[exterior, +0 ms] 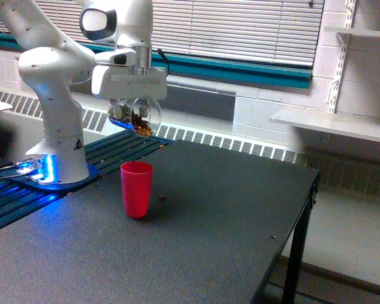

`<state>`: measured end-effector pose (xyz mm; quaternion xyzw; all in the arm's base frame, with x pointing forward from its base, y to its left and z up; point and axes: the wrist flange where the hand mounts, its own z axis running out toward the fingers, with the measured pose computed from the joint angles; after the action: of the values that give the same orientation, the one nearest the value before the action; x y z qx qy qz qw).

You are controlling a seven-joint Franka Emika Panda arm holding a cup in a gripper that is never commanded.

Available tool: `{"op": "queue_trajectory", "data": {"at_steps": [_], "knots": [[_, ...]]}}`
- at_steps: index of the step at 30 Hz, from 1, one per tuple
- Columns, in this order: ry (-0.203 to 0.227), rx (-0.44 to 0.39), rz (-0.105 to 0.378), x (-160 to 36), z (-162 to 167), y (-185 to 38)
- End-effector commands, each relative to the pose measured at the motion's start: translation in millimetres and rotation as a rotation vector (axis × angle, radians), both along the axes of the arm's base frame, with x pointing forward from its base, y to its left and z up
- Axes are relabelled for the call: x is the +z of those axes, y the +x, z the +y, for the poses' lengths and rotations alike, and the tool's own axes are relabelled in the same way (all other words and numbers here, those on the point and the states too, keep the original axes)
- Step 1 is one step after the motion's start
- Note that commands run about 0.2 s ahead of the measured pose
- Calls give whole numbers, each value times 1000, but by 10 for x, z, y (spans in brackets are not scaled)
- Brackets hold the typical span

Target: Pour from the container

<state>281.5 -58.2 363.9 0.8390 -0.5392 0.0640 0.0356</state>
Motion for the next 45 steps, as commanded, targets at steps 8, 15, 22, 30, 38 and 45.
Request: {"op": "queue_trajectory", "data": {"at_steps": [8,15,22,30,38,45], "knots": [[19,-7,26,-97,40,-93],[6,44,30,-100,2,-98],[-11,93,33,-86,44,-98],[-16,118,51,-110,91,-107],[21,91,89,-195,163,-118],[41,63,108,-260,141,-123]]}}
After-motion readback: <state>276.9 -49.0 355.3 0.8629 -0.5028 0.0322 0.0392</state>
